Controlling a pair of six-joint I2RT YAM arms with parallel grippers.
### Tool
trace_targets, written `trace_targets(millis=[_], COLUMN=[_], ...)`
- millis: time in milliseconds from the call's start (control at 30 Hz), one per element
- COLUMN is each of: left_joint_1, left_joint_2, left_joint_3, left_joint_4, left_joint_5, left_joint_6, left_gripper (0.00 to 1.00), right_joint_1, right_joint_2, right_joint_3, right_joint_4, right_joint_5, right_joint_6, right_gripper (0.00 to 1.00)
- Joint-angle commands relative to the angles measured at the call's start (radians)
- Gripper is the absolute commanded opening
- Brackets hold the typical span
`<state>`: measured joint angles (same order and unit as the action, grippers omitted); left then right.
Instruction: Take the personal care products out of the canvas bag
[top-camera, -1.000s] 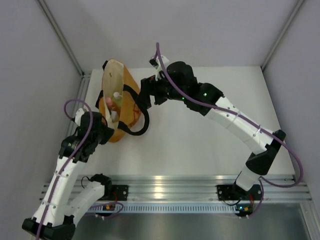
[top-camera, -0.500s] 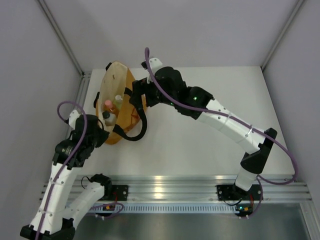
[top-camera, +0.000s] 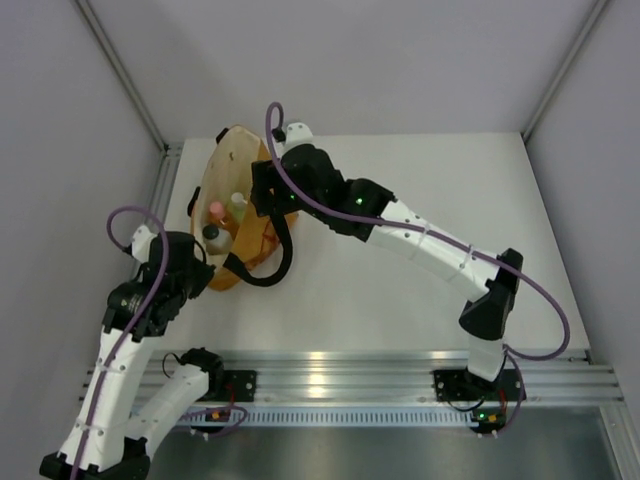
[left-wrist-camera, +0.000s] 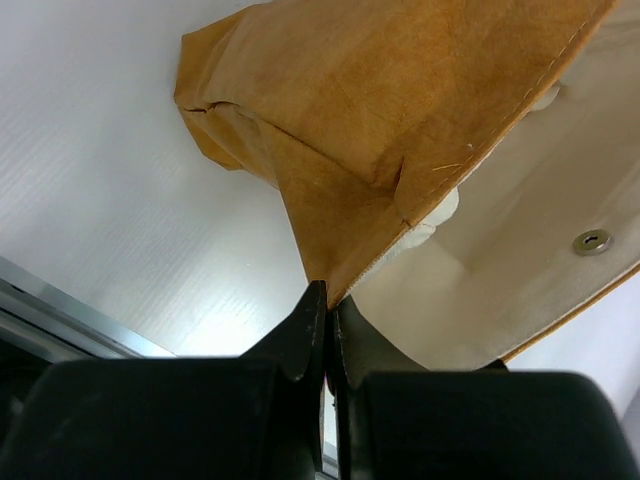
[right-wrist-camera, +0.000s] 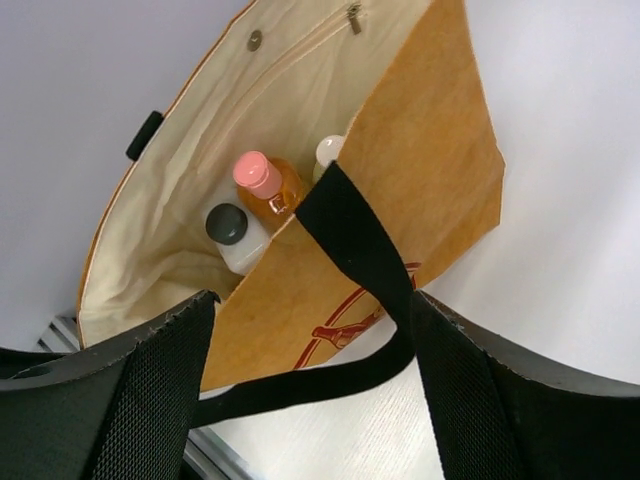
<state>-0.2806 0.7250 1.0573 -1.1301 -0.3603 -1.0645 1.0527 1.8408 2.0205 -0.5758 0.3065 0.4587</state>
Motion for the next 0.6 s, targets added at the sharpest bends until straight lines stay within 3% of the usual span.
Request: trace_targets(millis=[0,200,567], left_joint_1=[-0.003,-0.003,-0.003], left_joint_2=[-0.030,-0.072,-0.076], left_joint_3=[0.021,-0.014,-0.089], left_joint_4=[-0.073,-0.089,-0.088], left_joint_5=[-0.011,-0.061,-0.078], left_joint_6=[-0.113,-0.209,-0.304], left_gripper=[0.00,0.00,0.00], right_joint_1=[0.038,0.124,0.127], right_joint_2=[0.044,0.061,0.254], right_joint_3=[0.127,0.139,0.201], right_joint_4=[0.060,0.168,0.151], right_joint_5=[-0.049,-0.131,-0.265], right_joint_6=[-0.070,-0.201,-0.337], right_gripper=[0.76,0.54,0.49])
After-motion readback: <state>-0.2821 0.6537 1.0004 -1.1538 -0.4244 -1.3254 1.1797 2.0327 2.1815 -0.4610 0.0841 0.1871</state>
